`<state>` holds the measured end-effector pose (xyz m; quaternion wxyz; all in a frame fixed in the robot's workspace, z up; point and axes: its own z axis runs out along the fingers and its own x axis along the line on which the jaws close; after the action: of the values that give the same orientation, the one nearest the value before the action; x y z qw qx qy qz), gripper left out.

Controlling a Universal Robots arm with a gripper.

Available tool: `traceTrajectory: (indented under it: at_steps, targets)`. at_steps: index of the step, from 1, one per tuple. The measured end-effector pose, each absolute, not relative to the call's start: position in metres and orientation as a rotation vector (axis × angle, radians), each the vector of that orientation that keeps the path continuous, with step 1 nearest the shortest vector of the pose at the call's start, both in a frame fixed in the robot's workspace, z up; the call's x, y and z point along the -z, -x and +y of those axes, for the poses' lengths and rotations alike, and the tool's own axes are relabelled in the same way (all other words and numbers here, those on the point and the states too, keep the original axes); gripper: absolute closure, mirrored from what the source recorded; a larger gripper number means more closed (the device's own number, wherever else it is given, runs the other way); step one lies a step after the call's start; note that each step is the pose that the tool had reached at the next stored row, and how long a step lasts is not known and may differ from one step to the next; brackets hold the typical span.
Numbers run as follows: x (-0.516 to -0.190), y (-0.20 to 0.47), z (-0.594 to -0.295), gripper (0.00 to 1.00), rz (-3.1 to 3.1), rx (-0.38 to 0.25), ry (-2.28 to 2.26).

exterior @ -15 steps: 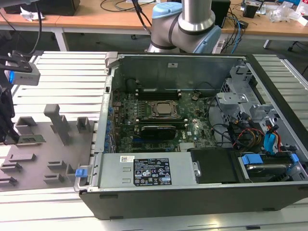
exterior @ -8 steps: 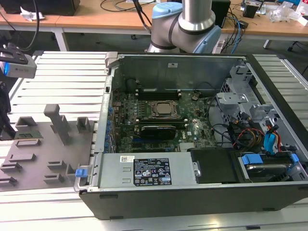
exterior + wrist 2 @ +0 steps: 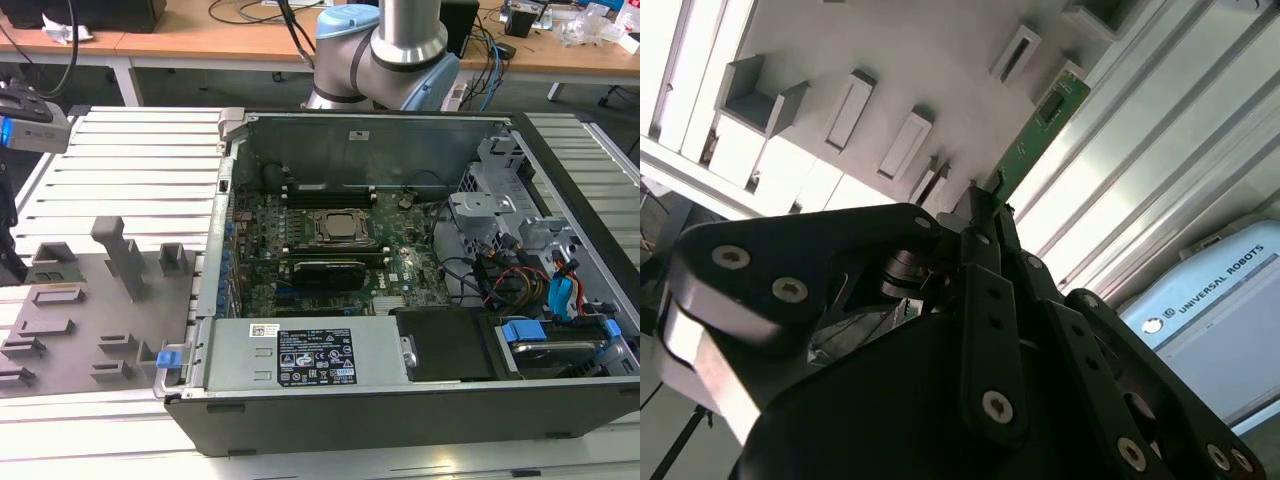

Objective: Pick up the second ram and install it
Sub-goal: 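Pick up the second ram and move it above second insertion slot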

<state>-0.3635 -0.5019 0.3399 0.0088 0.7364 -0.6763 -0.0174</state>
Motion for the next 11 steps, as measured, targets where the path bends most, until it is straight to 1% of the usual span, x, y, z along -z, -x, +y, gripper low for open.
traceTrajectory:
  at_steps: [11]
  targets:
    - [-0.356,0.363,-0.502,0.86,-2.113,0.054,-2.3]
